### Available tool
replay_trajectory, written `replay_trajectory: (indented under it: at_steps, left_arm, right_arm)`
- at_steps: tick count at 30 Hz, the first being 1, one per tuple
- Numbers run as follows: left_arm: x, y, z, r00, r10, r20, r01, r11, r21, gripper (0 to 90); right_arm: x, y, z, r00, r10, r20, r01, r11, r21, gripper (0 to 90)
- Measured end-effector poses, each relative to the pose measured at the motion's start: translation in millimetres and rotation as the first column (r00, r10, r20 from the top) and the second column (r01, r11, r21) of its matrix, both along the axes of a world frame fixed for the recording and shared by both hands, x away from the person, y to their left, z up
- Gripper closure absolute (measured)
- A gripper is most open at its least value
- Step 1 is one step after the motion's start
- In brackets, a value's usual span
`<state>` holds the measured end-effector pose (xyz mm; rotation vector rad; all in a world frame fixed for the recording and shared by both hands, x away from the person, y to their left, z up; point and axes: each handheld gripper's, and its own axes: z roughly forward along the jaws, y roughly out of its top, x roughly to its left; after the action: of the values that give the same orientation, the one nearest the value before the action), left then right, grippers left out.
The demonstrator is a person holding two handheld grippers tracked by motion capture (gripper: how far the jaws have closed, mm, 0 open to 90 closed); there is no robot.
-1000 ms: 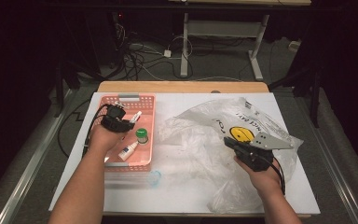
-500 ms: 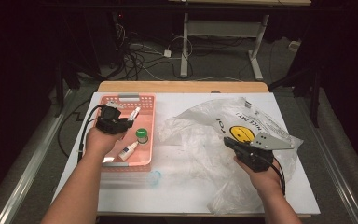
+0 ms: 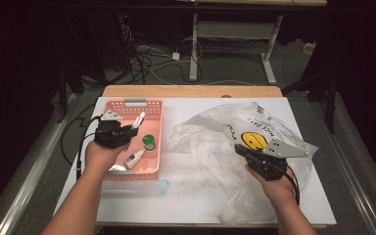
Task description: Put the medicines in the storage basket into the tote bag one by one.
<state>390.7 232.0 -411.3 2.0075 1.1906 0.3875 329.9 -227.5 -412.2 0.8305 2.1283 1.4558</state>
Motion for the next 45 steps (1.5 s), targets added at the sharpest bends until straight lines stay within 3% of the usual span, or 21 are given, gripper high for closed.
replay_trajectory:
  at_steps: [16, 20, 25, 36, 45]
  left_arm:
    - [-40.9, -10.6, 3.6, 0.9952, -0.025, 0.095, 0.029, 0.9988, -0.041, 69.3]
    - [-49.4, -13.6, 1.6, 0.9934, -0.029, 0.111, 0.038, 0.9959, -0.082, 69.3]
    - [-57.7, -20.1, 1.1, 0.9903, -0.042, 0.132, 0.056, 0.9934, -0.100, 69.3]
    - [-73.0, -38.2, 12.7, 0.9788, -0.116, 0.169, 0.136, 0.9847, -0.109, 69.3]
    - [-81.4, -57.4, 11.3, 0.9710, -0.166, 0.172, 0.186, 0.9766, -0.109, 69.3]
  right_arm:
    - [-1.4, 1.7, 0.0, 1.0000, 0.005, 0.001, -0.004, 1.000, -0.007, 90.0]
    - [-1.9, 2.3, -0.2, 1.0000, 0.004, 0.001, -0.004, 1.000, -0.010, 90.0]
    - [-2.1, 2.9, -0.4, 1.0000, 0.006, 0.004, -0.006, 1.000, -0.015, 90.0]
    - [-1.9, 2.2, 0.0, 0.9999, 0.001, 0.012, -0.001, 1.000, -0.013, 90.0]
    - [-2.2, 3.8, -0.3, 0.9999, 0.004, 0.012, -0.004, 1.000, -0.015, 90.0]
